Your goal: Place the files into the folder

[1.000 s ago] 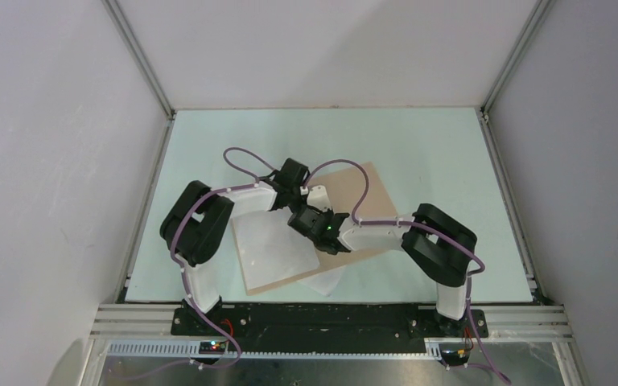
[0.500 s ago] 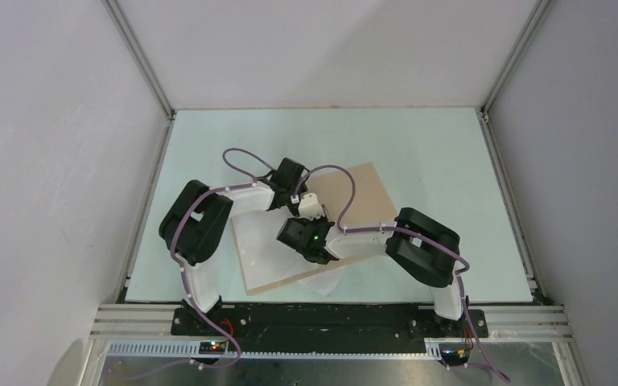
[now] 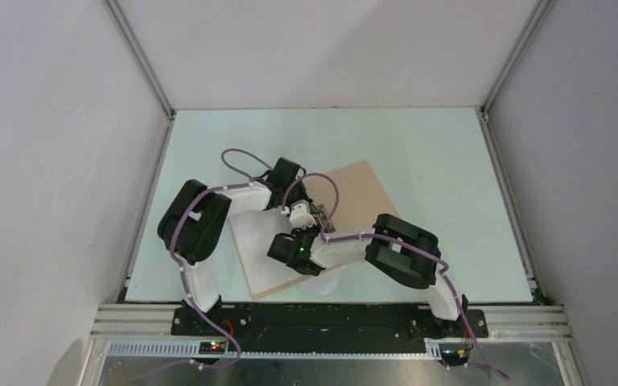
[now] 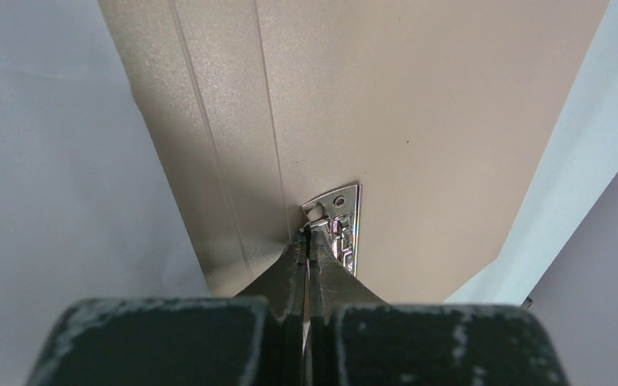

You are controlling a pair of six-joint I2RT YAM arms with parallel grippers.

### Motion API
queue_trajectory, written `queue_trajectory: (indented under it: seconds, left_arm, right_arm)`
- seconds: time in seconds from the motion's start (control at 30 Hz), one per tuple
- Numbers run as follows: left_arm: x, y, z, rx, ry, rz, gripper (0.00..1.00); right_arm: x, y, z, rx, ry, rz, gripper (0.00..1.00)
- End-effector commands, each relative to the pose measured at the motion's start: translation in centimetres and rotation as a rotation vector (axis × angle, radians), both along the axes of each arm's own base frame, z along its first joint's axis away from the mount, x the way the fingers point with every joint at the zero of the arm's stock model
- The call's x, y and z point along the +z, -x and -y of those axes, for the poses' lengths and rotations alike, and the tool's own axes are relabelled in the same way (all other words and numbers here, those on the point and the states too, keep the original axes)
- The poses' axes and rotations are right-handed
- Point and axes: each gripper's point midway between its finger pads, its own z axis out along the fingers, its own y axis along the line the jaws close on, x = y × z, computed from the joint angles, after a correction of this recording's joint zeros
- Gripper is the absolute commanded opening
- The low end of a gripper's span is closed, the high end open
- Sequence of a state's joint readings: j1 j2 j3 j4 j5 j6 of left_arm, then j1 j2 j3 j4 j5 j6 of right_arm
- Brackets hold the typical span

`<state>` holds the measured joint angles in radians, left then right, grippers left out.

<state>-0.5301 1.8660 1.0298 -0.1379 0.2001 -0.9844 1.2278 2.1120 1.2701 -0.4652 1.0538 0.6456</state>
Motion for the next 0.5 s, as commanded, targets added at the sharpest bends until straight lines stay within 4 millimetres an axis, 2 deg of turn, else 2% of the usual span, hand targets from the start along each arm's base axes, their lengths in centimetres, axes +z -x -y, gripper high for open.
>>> queue_trajectory:
  seconds: [0.0,0.1,0.33,0.47]
  left_arm:
    - [-6.2,7.2,-6.6,-0.050,-0.277,-0.260,0.00]
    - [-6.3,6.9,-6.6,-0.050,-0.285,-0.254,0.00]
    - [-6.2,6.6,-6.7,-0.056,-0.293,-0.237,0.00]
    - [-5.9,6.3,-6.6,-0.061,-0.293,-0.223,0.00]
  right_arm:
    - [-8.4,6.3,8.9,-0.101,0.219,-0.395,0.00]
    - [-7.8,6.1,8.8,-0.096,0.138,-0.403,0.00]
    - [-4.2,5.1,5.6,0.012,-0.144,-0.403,0.00]
    - [-2.3,4.0,4.4,0.042,-0.262,-0.412,0.07]
